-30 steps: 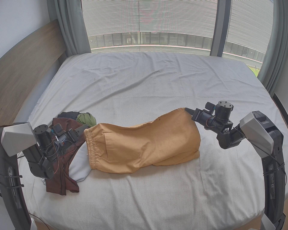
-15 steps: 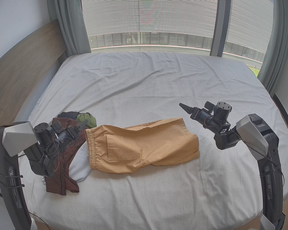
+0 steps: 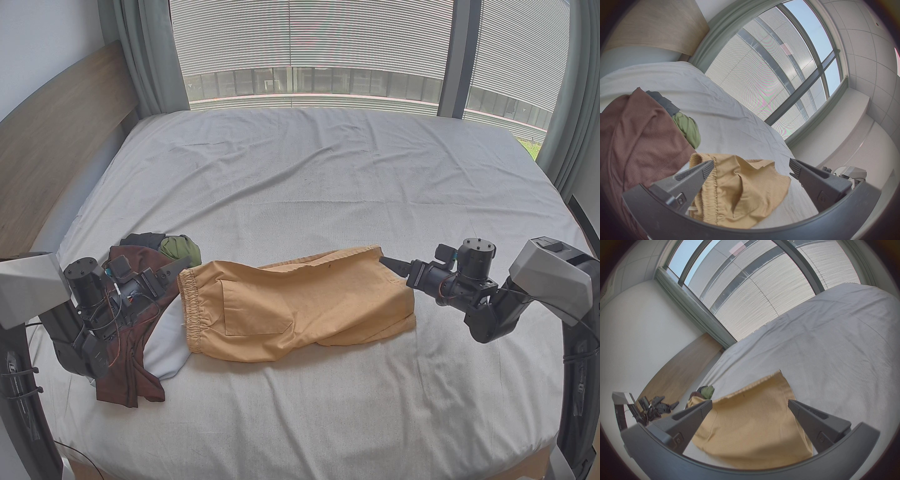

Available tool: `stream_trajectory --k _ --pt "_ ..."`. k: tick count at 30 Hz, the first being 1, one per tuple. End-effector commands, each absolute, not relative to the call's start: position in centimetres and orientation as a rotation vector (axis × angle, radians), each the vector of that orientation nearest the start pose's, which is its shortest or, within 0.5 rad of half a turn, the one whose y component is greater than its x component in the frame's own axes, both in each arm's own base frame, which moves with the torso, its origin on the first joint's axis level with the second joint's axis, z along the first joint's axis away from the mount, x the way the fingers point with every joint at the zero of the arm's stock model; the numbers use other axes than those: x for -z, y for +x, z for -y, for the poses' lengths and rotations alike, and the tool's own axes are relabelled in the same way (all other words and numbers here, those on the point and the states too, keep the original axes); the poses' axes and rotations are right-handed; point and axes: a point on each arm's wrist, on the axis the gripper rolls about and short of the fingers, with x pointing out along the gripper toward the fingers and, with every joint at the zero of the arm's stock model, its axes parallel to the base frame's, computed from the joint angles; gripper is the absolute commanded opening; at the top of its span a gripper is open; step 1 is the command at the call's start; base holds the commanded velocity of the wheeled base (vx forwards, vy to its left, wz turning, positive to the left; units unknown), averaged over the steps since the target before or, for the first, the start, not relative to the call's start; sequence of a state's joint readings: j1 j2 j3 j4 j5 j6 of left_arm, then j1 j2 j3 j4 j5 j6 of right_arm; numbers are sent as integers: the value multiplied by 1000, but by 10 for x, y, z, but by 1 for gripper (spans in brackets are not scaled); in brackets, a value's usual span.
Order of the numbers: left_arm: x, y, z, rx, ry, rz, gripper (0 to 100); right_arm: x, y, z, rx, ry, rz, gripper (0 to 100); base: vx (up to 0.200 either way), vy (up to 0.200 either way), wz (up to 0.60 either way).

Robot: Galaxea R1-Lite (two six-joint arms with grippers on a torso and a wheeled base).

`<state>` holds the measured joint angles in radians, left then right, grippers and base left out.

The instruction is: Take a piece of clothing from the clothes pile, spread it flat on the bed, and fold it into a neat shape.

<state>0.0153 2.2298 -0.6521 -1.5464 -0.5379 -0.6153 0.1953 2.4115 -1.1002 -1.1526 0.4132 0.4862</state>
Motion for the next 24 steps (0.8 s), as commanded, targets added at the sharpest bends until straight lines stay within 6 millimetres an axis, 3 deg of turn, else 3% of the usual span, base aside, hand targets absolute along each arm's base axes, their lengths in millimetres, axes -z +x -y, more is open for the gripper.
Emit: stream_trajectory --k 1,6,8,9,10,11,16,24 --pt "-74 337 22 582 -601 -212 100 -56 381 -78 -539 419 -328 100 0 0 0" --pt "-73 337 24 587 -600 -214 100 -35 373 -63 -506 402 -324 100 0 0 0" --pt "-74 337 24 588 -599 -213 100 -26 373 -62 -505 403 -329 100 0 0 0" --pt "-73 337 24 587 -601 -215 100 -11 375 -62 -503 403 -339 100 0 0 0" --pt "-73 337 24 587 -601 -215 100 -11 375 -62 -503 403 -339 100 0 0 0" --pt "-73 337 24 587 -600 -214 100 5 376 -63 -503 401 -347 100 0 0 0" --pt "-73 337 24 586 -601 -213 100 26 380 -64 -503 374 -373 100 0 0 0" --pt "-73 337 24 586 -603 -215 100 29 387 -65 -511 373 -362 100 0 0 0"
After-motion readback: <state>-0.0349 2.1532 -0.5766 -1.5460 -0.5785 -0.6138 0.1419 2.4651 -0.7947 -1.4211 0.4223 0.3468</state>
